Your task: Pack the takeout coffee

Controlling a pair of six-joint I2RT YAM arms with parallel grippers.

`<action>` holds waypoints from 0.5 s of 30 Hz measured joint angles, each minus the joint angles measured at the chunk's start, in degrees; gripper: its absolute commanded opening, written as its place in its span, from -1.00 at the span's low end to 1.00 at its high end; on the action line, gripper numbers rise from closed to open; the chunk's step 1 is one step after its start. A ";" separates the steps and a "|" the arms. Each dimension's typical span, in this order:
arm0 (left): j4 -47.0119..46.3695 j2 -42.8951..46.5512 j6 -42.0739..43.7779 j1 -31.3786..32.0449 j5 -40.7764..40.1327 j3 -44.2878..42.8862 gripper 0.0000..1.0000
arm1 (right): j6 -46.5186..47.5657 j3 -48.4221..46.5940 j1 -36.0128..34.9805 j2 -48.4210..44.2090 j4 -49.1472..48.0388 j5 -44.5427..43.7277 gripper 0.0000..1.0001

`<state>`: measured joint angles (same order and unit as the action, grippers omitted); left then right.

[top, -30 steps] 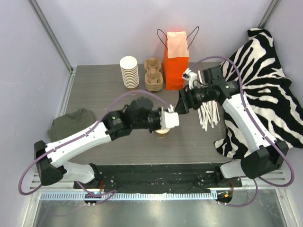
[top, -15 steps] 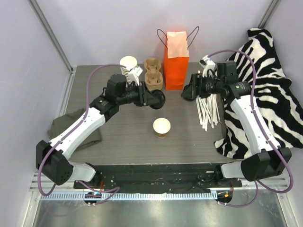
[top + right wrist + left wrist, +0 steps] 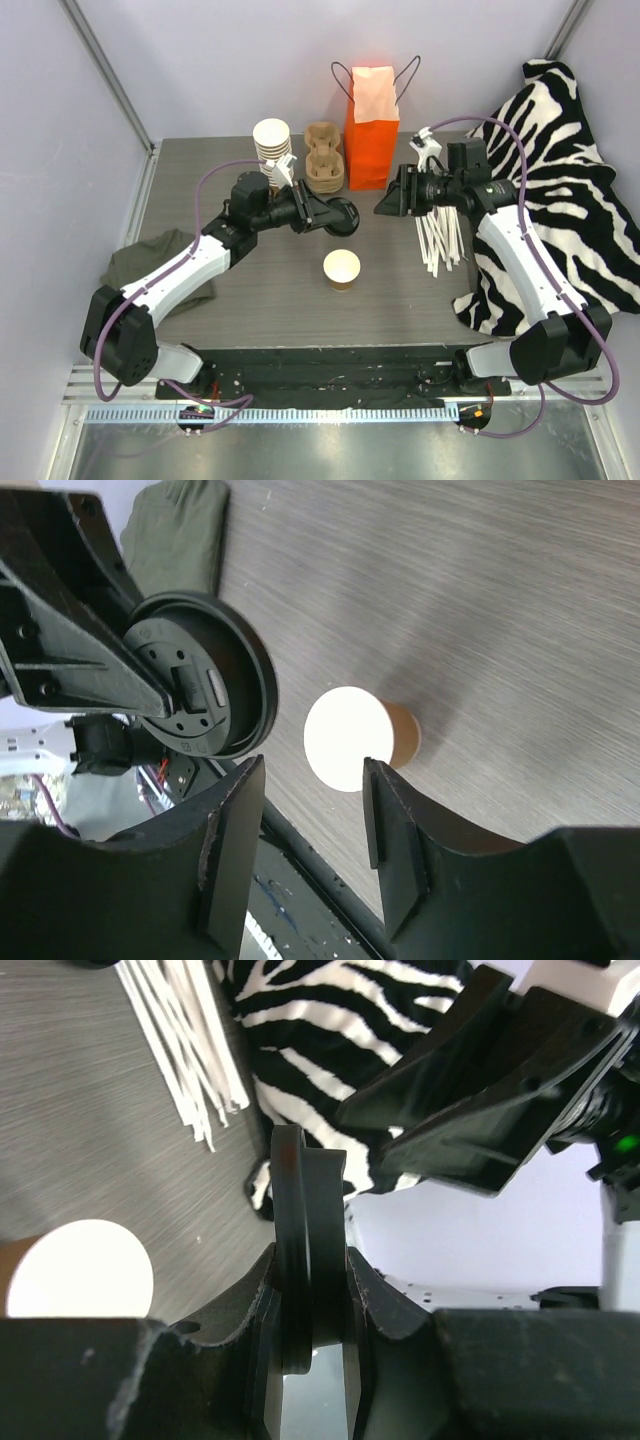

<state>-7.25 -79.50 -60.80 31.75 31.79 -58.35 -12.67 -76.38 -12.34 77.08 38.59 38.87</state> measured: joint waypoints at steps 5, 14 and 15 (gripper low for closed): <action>-2.40 -0.52 -1.64 0.00 0.74 0.15 -0.89 | 0.35 0.00 -2.97 0.00 -0.07 -0.31 -0.01; -2.84 -1.70 -2.01 0.00 1.57 0.57 -0.90 | 1.38 -1.79 -5.86 0.74 0.04 -2.40 -0.09; -2.91 -1.77 -2.01 0.00 1.79 0.63 -0.91 | 1.55 -2.16 -6.10 0.94 0.02 -2.69 -0.10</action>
<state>-10.15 -81.28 -62.81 31.75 33.58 -57.71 -11.11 -78.54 -18.44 78.02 38.61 36.18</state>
